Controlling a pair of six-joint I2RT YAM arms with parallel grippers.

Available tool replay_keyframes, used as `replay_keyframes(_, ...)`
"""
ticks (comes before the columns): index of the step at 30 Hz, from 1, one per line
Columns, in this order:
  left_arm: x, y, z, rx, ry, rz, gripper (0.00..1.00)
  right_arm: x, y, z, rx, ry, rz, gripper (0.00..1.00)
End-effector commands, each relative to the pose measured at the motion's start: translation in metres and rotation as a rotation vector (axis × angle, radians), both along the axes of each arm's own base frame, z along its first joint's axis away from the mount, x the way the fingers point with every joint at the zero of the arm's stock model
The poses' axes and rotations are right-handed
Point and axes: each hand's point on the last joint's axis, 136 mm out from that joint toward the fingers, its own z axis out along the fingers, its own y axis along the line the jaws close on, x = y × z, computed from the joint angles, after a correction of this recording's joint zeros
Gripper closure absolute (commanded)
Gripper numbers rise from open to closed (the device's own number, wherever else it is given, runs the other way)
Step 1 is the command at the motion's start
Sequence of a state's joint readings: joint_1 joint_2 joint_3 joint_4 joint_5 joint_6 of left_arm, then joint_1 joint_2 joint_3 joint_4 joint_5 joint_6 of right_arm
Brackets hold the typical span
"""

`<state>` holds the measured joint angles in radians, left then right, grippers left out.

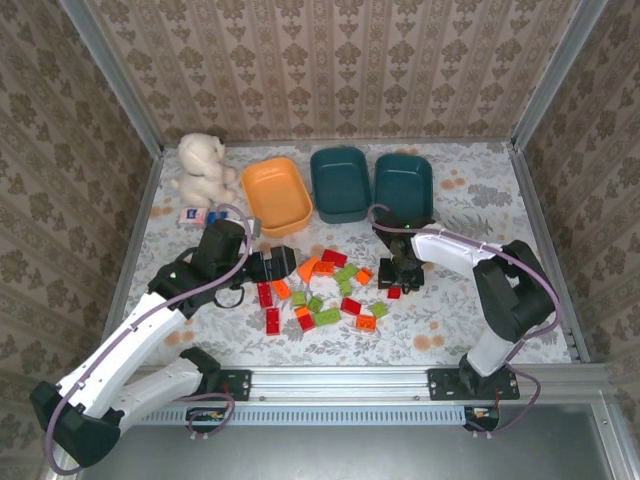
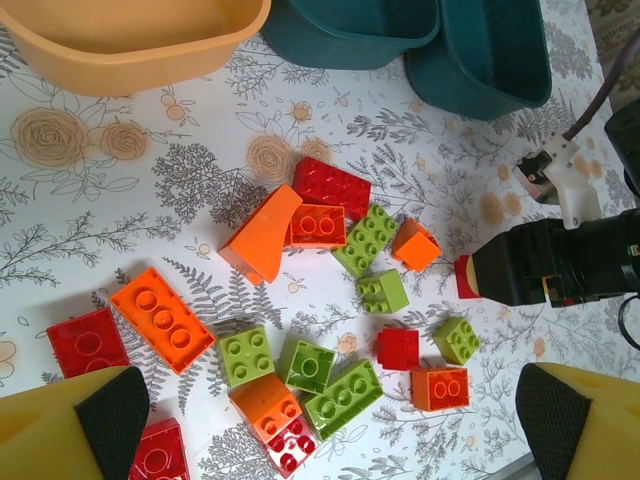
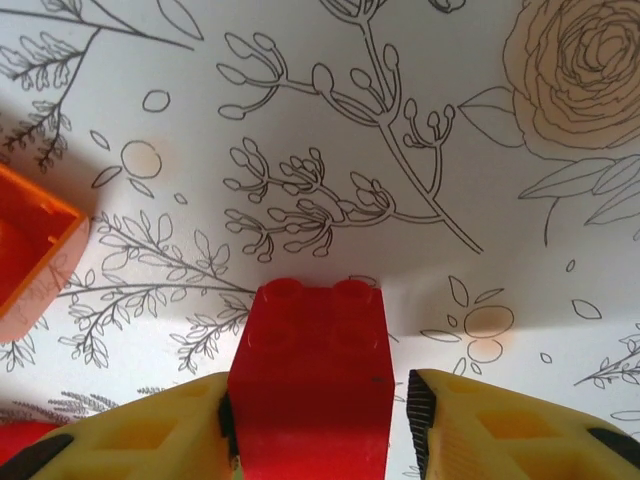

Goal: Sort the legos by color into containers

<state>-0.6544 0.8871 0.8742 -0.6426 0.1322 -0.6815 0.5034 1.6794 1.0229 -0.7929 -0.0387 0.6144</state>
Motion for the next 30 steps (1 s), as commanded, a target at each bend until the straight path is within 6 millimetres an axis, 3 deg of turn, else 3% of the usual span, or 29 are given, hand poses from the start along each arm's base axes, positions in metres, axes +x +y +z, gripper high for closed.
replay_keyframes(1,-0.002,-0.004,-0.001,-0.021,0.01,-0.012,0.02,0.0,0.004,-0.004,0.015,0.013,-0.014,0.52)
replay_keyframes(7,-0.001,-0.009,-0.001,-0.031,0.009,-0.024,0.02,0.001,0.0,-0.005,-0.004,0.009,-0.024,0.6)
replay_keyframes(10,-0.001,-0.009,-0.002,-0.025,0.016,-0.027,0.02,0.005,-0.001,0.004,-0.015,-0.012,-0.02,0.68)
replay_keyframes(12,0.0,-0.009,-0.003,-0.022,0.018,-0.027,0.02,0.011,-0.003,0.023,-0.02,-0.058,-0.015,0.69)
replay_keyframes(15,0.0,-0.009,-0.003,-0.017,0.017,-0.027,0.02,0.03,-0.006,0.069,-0.029,-0.17,0.002,0.69)
replay_keyframes(19,0.002,-0.008,-0.008,-0.002,0.031,-0.013,0.02,0.073,-0.013,0.119,-0.024,-0.292,-0.019,0.68)
replay_keyframes(23,0.006,-0.008,-0.011,0.013,0.04,0.002,0.02,0.134,-0.025,0.135,-0.012,-0.353,-0.075,0.69)
replay_keyframes(26,0.012,-0.009,-0.011,0.022,0.039,0.012,0.02,0.177,-0.033,0.125,-0.019,-0.355,-0.112,0.69)
replay_keyframes(30,0.018,-0.013,-0.008,0.017,0.035,0.023,0.02,0.22,-0.048,0.099,-0.054,-0.32,-0.163,0.7)
